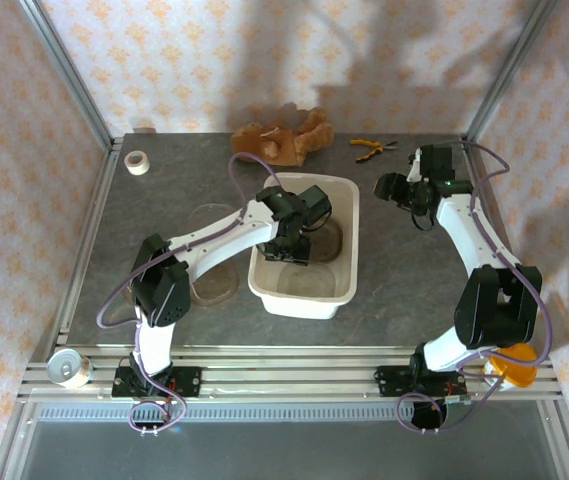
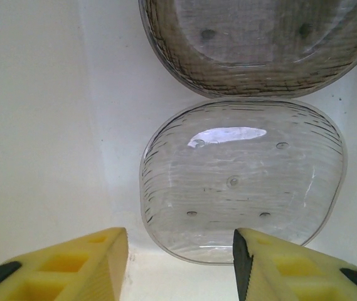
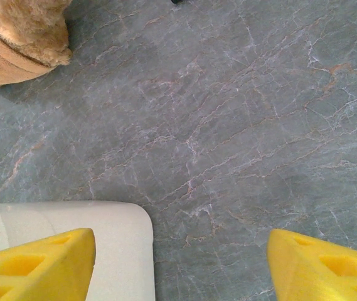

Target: Place the plates into the plastic bin on the countertop

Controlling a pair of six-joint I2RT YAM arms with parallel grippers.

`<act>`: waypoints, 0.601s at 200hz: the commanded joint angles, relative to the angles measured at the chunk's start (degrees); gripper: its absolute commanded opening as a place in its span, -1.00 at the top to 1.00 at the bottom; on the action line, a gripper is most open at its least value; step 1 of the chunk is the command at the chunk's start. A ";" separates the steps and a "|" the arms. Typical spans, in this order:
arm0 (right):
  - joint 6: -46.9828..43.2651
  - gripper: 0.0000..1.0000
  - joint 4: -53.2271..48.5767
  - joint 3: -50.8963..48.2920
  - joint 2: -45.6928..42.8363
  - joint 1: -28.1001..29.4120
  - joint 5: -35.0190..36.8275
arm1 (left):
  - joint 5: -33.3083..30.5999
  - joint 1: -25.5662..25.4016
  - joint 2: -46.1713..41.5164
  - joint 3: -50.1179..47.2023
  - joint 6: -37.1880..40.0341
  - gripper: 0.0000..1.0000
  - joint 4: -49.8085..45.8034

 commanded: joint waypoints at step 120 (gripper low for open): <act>-1.35 -0.45 -6.23 8.07 -0.68 -0.42 0.19 | -7.56 18.50 -12.27 7.27 10.60 -0.12 0.89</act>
